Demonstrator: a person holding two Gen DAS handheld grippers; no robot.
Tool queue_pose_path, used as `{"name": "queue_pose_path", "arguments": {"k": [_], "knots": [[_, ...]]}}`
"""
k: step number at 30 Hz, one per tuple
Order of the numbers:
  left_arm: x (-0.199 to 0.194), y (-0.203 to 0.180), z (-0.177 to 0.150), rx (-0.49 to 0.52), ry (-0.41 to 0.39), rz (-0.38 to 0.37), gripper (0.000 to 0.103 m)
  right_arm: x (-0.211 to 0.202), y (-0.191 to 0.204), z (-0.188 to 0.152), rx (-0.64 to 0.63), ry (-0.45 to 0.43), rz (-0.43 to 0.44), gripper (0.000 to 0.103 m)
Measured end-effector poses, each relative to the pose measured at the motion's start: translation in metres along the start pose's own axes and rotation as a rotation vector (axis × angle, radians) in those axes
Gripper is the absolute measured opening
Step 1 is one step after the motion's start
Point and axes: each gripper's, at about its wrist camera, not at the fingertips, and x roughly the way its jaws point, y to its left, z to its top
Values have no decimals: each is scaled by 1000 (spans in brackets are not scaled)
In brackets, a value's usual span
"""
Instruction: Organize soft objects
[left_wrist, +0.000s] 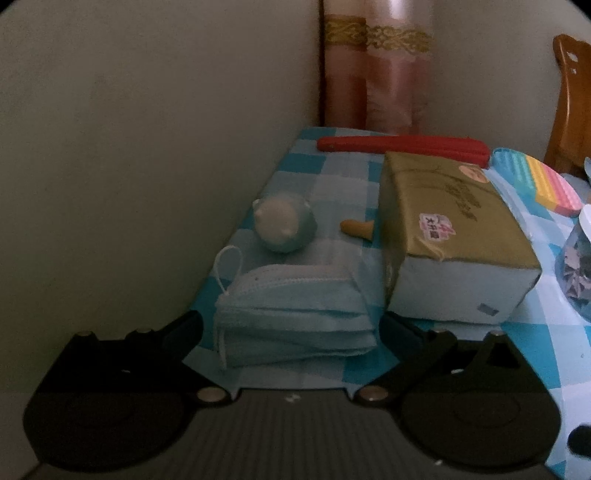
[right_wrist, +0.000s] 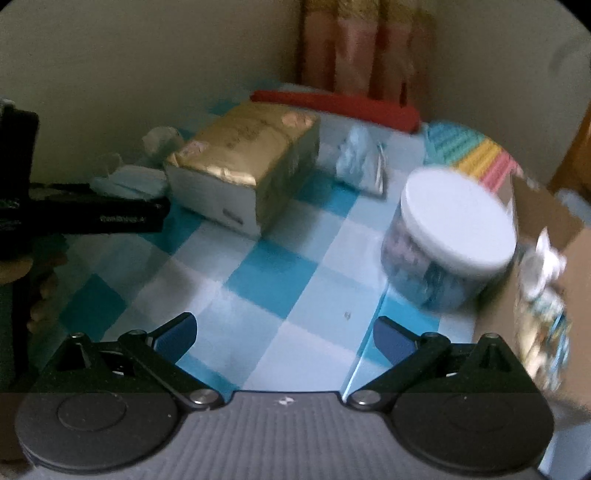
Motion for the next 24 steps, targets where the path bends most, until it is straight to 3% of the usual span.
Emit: {"name": "queue_pose_path", "arguments": {"k": [13,17,19,24], "knots": [[5,4,2,-26,21,-19,99,-2,-35,87,-183,-127,-69,103],[5,3,2,-16,27,-26,99,27,-51,112,-194,-67,-81,99],[6,3,2,-13,33,-28,99,43,-61,122,-167,-17,-61,88],[7,7,3,-22,38,-30,99,74,-79,141,-70,76,-1,83]]}}
